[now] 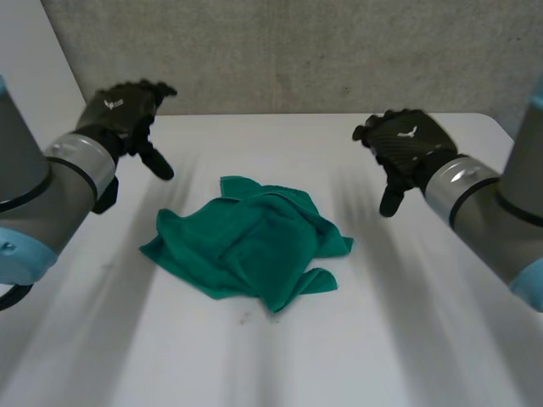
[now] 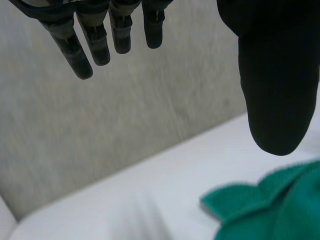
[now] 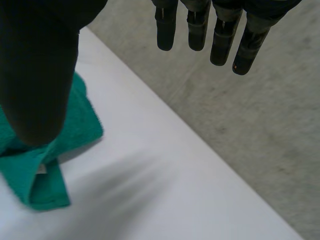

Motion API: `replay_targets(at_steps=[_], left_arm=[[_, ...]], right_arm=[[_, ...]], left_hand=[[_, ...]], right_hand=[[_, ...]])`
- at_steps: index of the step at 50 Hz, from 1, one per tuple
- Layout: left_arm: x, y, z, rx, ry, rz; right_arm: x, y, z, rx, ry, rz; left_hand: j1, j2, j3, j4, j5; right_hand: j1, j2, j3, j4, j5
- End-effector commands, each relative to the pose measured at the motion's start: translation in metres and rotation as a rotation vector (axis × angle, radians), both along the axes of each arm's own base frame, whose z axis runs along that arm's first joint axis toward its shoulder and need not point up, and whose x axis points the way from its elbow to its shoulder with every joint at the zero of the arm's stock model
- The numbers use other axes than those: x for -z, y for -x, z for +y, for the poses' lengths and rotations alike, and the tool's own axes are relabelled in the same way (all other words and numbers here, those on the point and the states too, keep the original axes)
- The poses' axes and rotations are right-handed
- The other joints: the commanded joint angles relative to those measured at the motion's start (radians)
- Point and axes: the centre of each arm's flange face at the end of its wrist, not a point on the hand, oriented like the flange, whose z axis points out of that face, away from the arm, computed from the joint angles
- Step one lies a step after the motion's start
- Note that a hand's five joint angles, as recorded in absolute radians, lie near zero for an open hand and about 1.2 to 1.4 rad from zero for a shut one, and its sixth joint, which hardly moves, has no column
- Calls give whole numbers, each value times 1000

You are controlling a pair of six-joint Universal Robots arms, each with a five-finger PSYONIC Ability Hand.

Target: Fold the towel.

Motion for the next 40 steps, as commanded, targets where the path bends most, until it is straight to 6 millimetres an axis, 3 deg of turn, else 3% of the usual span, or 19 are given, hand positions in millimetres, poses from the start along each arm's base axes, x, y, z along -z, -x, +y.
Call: replay_targets(at_steps=[1, 12, 19, 21, 23, 25, 27, 29, 31, 32, 34, 37, 40], left_arm=[[52, -13, -28, -59, -140, -45], [115, -13, -38, -57, -288, -90], [134, -11, -44, -61, -317, -104], [137, -11, -45, -62, -320, -105], [141, -10, -50, -63, -318, -113], [143, -9, -52, -59, -313, -121], [143, -8, -55, -55, -302, -129], [143, -8, -57, -53, -294, -133], [138, -5, -65, -51, -239, -139], [138, -5, -65, -51, -239, -139], [133, -3, -73, -49, -172, -137], [127, -1, -81, -49, -114, -143], [99, 4, -97, -49, 32, -150]], right_arm=[[35, -21, -12, 4, -150, -103], [94, -33, -39, 101, -402, -304], [119, -39, -48, 112, -431, -293], [123, -41, -54, 114, -426, -299], [123, -43, -55, 112, -423, -302], [121, -46, -60, 101, -410, -312], [119, -48, -64, 91, -394, -320], [117, -49, -65, 89, -386, -323], [115, -53, -73, 83, -363, -337], [114, -54, -75, 83, -356, -340], [106, -57, -83, 75, -323, -356], [94, -60, -90, 70, -286, -375], [63, -64, -102, 53, -182, -420]], left_hand=[[12, 1, -10, 2, -14], [20, 9, -1, 10, -6], [137, 126, 116, 127, 111], [164, 153, 143, 154, 138], [254, 243, 233, 244, 228], [387, 376, 366, 377, 361], [507, 496, 486, 497, 481], [569, 558, 548, 559, 543], [932, 921, 911, 922, 906], [933, 922, 912, 923, 908], [1202, 1191, 1181, 1192, 1176], [1203, 1192, 1182, 1193, 1177], [1203, 1192, 1182, 1193, 1177]], right_hand=[[-29, -48, -36, -58, -57], [-29, -48, -36, -58, -57], [28, 9, 21, -1, 0], [172, 152, 165, 143, 143], [249, 229, 242, 220, 220], [701, 682, 694, 672, 673], [1013, 994, 1006, 984, 985], [1149, 1129, 1142, 1120, 1120], [1193, 1174, 1186, 1164, 1165], [1193, 1174, 1186, 1164, 1165], [1193, 1174, 1186, 1164, 1165], [1193, 1174, 1186, 1164, 1165], [1193, 1174, 1186, 1164, 1165]])
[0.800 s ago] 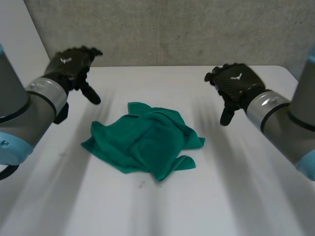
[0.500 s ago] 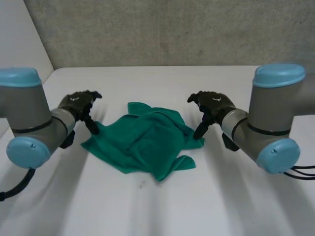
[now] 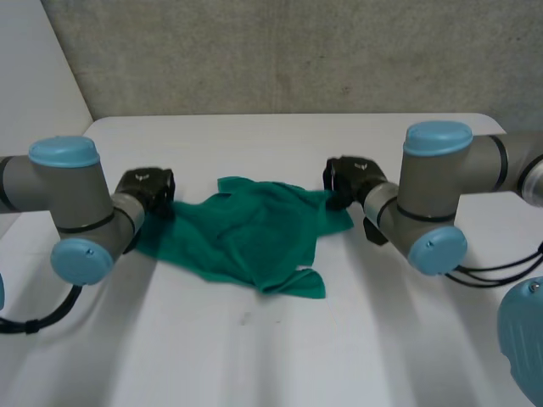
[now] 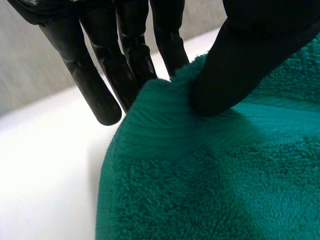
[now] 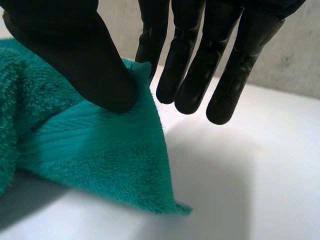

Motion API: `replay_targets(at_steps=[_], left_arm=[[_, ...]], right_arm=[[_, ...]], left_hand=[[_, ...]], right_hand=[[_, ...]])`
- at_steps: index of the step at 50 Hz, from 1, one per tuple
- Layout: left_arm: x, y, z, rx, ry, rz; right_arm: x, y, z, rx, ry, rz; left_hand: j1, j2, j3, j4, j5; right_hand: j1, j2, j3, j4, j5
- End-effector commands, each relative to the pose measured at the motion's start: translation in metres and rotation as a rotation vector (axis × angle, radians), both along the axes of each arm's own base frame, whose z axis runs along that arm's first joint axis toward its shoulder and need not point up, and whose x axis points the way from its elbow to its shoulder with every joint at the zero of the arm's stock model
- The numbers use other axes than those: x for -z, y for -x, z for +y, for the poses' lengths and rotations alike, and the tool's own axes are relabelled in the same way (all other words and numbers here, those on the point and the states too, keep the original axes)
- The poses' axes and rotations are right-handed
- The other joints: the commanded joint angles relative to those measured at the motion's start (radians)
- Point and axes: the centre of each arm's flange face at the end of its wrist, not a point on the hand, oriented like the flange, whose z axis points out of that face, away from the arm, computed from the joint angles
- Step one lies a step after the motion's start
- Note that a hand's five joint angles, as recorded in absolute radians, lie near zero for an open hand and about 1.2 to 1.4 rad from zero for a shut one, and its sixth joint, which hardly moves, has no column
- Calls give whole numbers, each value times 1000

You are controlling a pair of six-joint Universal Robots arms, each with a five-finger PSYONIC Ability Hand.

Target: Fold the towel.

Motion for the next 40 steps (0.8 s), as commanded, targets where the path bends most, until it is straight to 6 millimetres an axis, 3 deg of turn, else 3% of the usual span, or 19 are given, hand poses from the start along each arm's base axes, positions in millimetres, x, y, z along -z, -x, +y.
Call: replay_targets(at_steps=[1, 5, 6, 9, 10, 11, 13, 15, 21, 26, 27, 28, 29, 31, 32, 33, 36, 37, 40], left_arm=[[-43, 9, -30, 17, 257, -14], [-121, 12, -46, -9, 573, 33], [-159, 11, -44, -26, 709, 78], [-208, 8, -35, -47, 895, 146], [-235, 5, -25, -52, 988, 187], [-245, 3, -20, -52, 1024, 206], [-260, 0, -9, -52, 1077, 239], [-266, -3, 2, -44, 1102, 269], [-230, -3, 11, -29, 981, 248], [-163, -4, 17, -21, 776, 186], [-154, -4, 19, -19, 747, 175], [-153, -4, 19, -19, 746, 175], [-121, -6, 23, -17, 651, 145], [-108, -6, 25, -14, 612, 131], [-96, -7, 27, -13, 576, 120], [-63, -8, 37, -5, 469, 79], [-35, -11, 48, 1, 370, 40], [-22, -12, 55, 7, 318, 17], [-9, -15, 65, 13, 260, -12]], right_arm=[[-55, -8, -24, 14, 182, -75], [-133, -8, -39, 47, 448, -158], [-156, -7, -39, 60, 530, -171], [-240, 3, -23, 114, 839, -182], [-251, 5, -20, 122, 887, -179], [-260, 7, -16, 129, 928, -175], [-270, 10, -9, 138, 1002, -153], [-267, 11, -6, 136, 1011, -132], [-221, 13, 9, 57, 930, -33], [-173, 18, 16, 13, 820, 76], [-173, 18, 16, 13, 820, 76], [-147, 24, 17, 7, 755, 148], [-137, 26, 19, 1, 725, 173], [-125, 27, 21, -8, 690, 200], [-95, 34, 28, -33, 587, 270], [-85, 37, 31, -40, 550, 289], [-52, 44, 46, -84, 412, 346], [-52, 44, 46, -85, 412, 346], [-14, 51, 58, -108, 278, 385]], left_hand=[[260, 214, 224, 214, 271], [260, 214, 224, 214, 271], [260, 214, 224, 214, 271], [260, 214, 224, 214, 271], [260, 214, 224, 214, 271], [260, 214, 224, 214, 271], [260, 214, 224, 214, 271], [260, 214, 224, 214, 271], [260, 214, 224, 214, 271], [260, 214, 224, 214, 271], [260, 214, 224, 214, 271], [260, 214, 224, 214, 271], [260, 214, 224, 214, 271], [260, 214, 224, 214, 271], [260, 214, 224, 214, 271], [260, 214, 224, 214, 271], [260, 214, 224, 214, 271], [260, 214, 224, 214, 271], [260, 214, 224, 214, 271]], right_hand=[[427, 222, 219, 209, 258], [427, 222, 219, 209, 258], [427, 222, 219, 209, 258], [427, 222, 219, 209, 258], [427, 222, 219, 209, 258], [427, 222, 219, 209, 258], [427, 222, 219, 209, 258], [427, 222, 219, 209, 258], [427, 222, 219, 209, 258], [427, 222, 219, 209, 258], [427, 222, 219, 209, 258], [427, 222, 219, 209, 258], [427, 222, 219, 209, 258], [427, 222, 219, 209, 258], [427, 222, 219, 209, 258], [427, 222, 219, 209, 258], [427, 222, 219, 209, 258], [427, 222, 219, 209, 258], [427, 222, 219, 209, 258]])
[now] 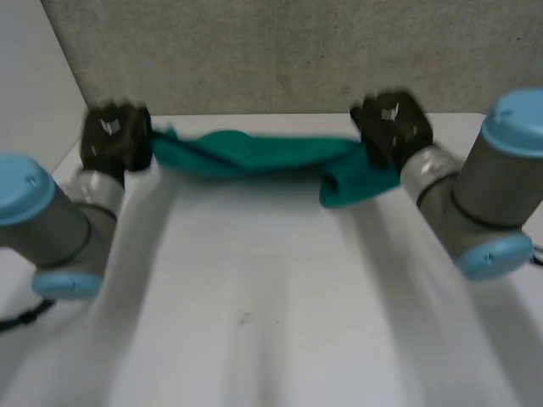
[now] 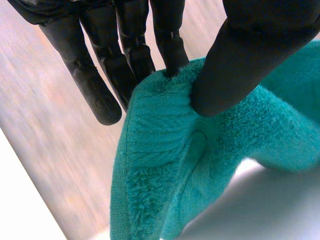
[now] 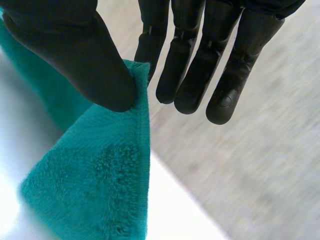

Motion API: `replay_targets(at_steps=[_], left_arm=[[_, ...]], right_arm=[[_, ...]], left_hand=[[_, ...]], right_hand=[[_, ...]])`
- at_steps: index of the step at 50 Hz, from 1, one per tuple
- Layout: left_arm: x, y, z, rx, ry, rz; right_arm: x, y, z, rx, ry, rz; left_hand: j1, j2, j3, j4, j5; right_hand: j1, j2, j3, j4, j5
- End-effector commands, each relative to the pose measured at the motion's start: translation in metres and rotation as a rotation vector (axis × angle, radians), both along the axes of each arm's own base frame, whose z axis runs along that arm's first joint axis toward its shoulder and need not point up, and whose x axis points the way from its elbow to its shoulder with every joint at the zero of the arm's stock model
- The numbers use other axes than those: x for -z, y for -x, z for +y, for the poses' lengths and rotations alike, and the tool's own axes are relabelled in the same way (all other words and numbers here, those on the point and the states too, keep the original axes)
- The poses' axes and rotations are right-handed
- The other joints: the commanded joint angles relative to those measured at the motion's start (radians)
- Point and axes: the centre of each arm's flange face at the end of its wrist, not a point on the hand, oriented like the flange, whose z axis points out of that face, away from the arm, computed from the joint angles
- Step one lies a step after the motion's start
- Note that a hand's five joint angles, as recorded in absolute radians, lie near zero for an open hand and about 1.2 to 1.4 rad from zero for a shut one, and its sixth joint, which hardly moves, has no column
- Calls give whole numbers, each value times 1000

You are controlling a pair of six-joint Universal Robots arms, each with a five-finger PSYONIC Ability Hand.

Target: Fold the towel.

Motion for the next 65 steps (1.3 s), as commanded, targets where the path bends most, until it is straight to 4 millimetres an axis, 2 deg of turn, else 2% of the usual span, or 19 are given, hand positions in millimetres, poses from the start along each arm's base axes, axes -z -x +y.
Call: replay_targets(at_steps=[1, 6, 12, 14, 15, 19, 25, 30, 38, 42, 43, 47, 49, 51, 55, 60, 65], left_arm=[[62, -8, 33, 7, -243, -112], [66, -11, 42, 6, -272, -133], [59, -12, 44, 4, -258, -127], [58, -13, 44, 2, -254, -126], [57, -13, 44, 1, -253, -124], [56, -14, 43, -2, -252, -121], [55, -15, 41, -7, -247, -118], [55, -16, 40, -8, -246, -117], [54, -16, 39, -10, -242, -113], [55, -15, 40, -8, -246, -114], [56, -16, 40, -10, -249, -116], [58, -16, 42, -11, -261, -120], [59, -16, 42, -11, -264, -121], [60, -17, 44, -11, -285, -124], [60, -19, 44, -18, -314, -128], [61, -31, 39, -52, -343, -127], [64, -44, 34, -91, -394, -86]], right_arm=[[78, 17, 27, 10, -291, 122], [91, 28, 27, 44, -364, 87], [94, 45, 15, 137, -516, -152], [94, 50, 12, 164, -547, -207], [94, 56, 8, 193, -571, -255], [96, 68, 2, 247, -622, -335], [101, 80, -1, 287, -681, -357], [124, 75, 4, 250, -780, -337], [129, 69, -6, 220, -784, -356], [134, 67, -17, 229, -797, -415], [133, 68, -22, 235, -788, -443], [127, 69, -31, 229, -728, -503], [122, 69, -33, 222, -707, -517], [105, 70, -34, 212, -666, -529], [88, 69, -31, 188, -629, -529], [76, 73, -30, 185, -586, -501], [72, 91, -31, 217, -533, -406]], left_hand=[[260, 199, 206, 202, 271], [260, 199, 206, 202, 271], [260, 199, 206, 202, 271], [260, 199, 206, 202, 271], [260, 199, 206, 202, 271], [260, 199, 206, 202, 271], [260, 199, 206, 202, 271], [260, 199, 206, 202, 271], [204, 144, 151, 147, 215], [-77, -138, -131, -134, -66], [-203, -263, -256, -260, -192], [-444, -504, -497, -501, -433], [-491, -552, -545, -548, -480], [-655, -716, -709, -712, -644], [-849, -910, -903, -906, -838], [-897, -957, -950, -954, -886], [-885, -946, -939, -942, -874]], right_hand=[[427, 222, 218, 204, 245], [427, 222, 218, 204, 245], [427, 222, 218, 204, 245], [206, 1, -3, -16, 25], [-22, -227, -231, -245, -203], [-282, -487, -491, -505, -463], [-403, -608, -612, -626, -584], [-438, -643, -647, -661, -620], [-383, -587, -592, -605, -564], [103, -102, -106, -119, -78], [423, 219, 214, 201, 242], [427, 222, 218, 204, 245], [427, 222, 218, 204, 245], [427, 222, 218, 204, 245], [427, 222, 218, 204, 245], [427, 222, 218, 204, 245], [427, 222, 218, 204, 245]])
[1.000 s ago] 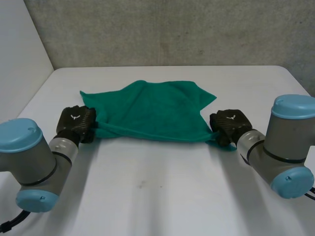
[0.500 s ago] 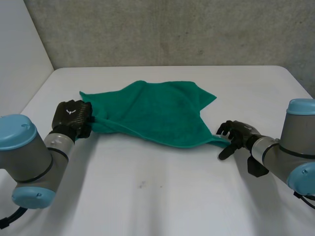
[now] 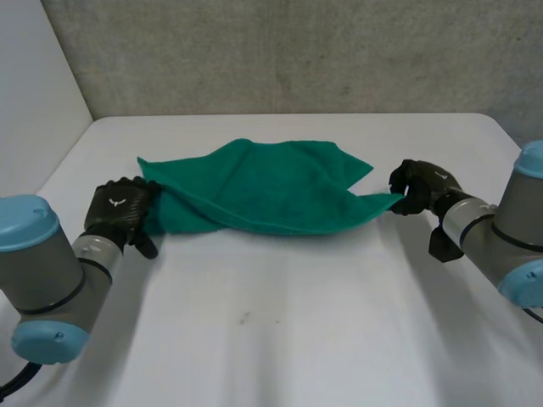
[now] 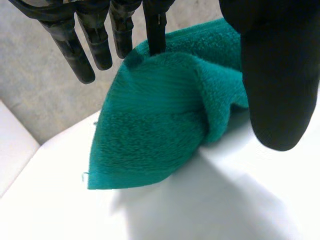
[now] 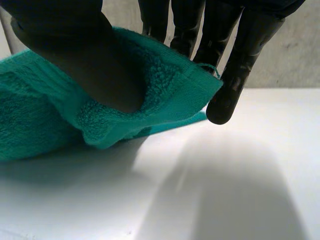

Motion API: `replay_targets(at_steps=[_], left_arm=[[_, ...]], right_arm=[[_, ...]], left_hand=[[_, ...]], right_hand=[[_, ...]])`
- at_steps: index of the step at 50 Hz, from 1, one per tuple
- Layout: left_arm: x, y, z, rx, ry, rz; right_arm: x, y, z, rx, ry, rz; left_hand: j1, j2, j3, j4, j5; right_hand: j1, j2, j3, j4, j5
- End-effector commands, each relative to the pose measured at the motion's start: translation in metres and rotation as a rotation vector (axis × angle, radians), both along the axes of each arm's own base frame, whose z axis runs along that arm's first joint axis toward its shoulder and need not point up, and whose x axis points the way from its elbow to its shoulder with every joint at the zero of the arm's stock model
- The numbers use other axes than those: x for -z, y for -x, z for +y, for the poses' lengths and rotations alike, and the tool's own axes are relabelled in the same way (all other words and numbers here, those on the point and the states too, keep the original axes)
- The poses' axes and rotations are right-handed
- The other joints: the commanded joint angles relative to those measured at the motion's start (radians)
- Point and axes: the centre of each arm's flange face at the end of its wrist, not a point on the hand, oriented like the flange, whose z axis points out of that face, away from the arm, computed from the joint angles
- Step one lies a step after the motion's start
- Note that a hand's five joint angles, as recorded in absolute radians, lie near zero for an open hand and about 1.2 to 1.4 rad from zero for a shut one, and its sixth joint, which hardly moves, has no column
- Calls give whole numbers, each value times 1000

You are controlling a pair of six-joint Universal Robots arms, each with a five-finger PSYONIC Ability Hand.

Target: Fold the towel.

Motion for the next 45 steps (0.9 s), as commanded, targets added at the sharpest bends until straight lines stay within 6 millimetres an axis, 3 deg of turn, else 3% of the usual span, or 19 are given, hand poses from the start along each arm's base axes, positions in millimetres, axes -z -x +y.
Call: replay_targets(at_steps=[1, 10, 16, 24, 38, 45], left_arm=[[3, -23, -10, -81, -77, 60], [-3, -29, -17, -90, -141, 210], [-24, -45, -19, -88, -181, 293], [-39, -46, -23, -9, -197, 387], [-31, -62, -39, -131, -186, 380], [-26, -61, -34, -130, -216, 372]], right_arm=[[-9, 23, -1, 8, 67, 165], [-10, 25, -3, -10, 120, 270], [-9, 25, -4, -12, 119, 275], [-8, 24, -5, -14, 120, 277], [-11, 29, -10, -1, 129, 277], [-11, 30, -12, 4, 132, 277]], left_hand=[[-22, 2, -3, 2, 11], [209, 233, 229, 234, 242], [456, 480, 475, 480, 489], [386, 410, 406, 411, 419], [292, 316, 312, 317, 325], [280, 304, 300, 305, 313]], right_hand=[[419, 218, 217, 208, 230], [419, 218, 217, 208, 230], [419, 218, 217, 208, 230], [419, 218, 217, 208, 230], [419, 218, 217, 208, 230], [419, 218, 217, 208, 230]])
